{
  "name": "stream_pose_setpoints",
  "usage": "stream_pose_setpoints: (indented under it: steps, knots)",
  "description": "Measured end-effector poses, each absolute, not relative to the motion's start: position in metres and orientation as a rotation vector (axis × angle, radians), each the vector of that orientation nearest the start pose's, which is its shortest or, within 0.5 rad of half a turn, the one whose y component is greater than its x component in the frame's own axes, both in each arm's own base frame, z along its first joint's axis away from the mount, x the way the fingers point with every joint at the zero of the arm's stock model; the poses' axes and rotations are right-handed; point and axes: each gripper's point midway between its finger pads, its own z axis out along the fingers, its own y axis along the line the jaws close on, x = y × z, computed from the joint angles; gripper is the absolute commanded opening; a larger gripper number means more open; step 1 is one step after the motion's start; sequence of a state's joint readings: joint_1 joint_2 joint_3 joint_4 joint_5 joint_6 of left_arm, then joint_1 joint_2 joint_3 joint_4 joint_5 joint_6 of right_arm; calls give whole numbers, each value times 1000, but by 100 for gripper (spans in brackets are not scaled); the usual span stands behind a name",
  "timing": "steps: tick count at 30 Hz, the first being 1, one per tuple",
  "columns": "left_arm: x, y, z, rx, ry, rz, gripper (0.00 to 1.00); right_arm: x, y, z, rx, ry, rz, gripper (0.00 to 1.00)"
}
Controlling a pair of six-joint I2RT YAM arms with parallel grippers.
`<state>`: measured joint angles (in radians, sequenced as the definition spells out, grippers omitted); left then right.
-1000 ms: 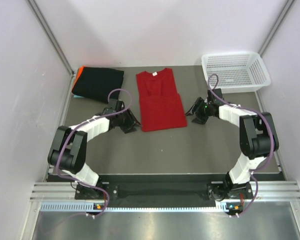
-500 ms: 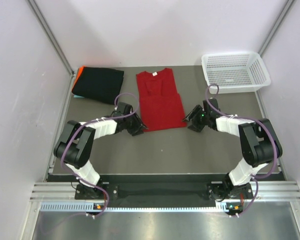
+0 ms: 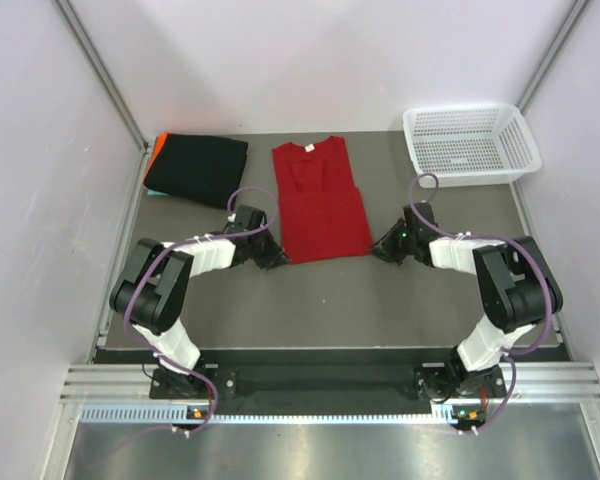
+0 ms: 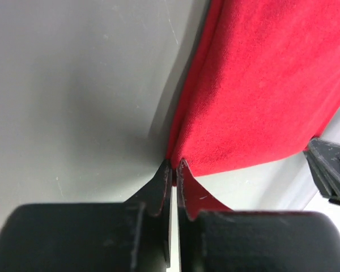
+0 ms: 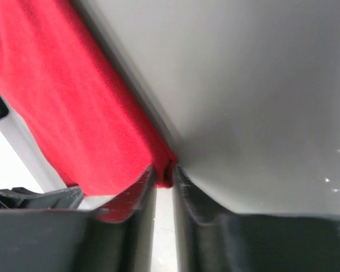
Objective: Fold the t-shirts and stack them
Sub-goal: Fold the tshirt
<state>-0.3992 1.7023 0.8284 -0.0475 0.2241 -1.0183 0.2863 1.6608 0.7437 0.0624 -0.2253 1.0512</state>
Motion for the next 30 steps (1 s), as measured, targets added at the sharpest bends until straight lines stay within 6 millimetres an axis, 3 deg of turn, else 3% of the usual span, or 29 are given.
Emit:
stream_pose_setpoints:
  steps: [1, 7, 14, 17, 24, 30]
  knots:
    - [325, -217, 24, -711, 2578, -814, 0, 343, 178, 24, 868, 2446, 826, 0]
    - [322, -217, 28, -657, 2591, -750, 0, 335, 176, 24, 839, 2458, 813, 0]
    - [300, -222, 56, -551, 2582, -700, 0, 315, 171, 49, 731, 2441, 810, 0]
    - [285, -228, 62, -496, 2593, -688, 0, 300, 166, 57, 697, 2434, 797, 0]
    - [226, -229, 55, -418, 2667, -651, 0, 253, 154, 60, 633, 2465, 747, 0]
    - [191, -245, 92, -316, 2612, -707, 0, 225, 143, 91, 563, 2398, 755, 0]
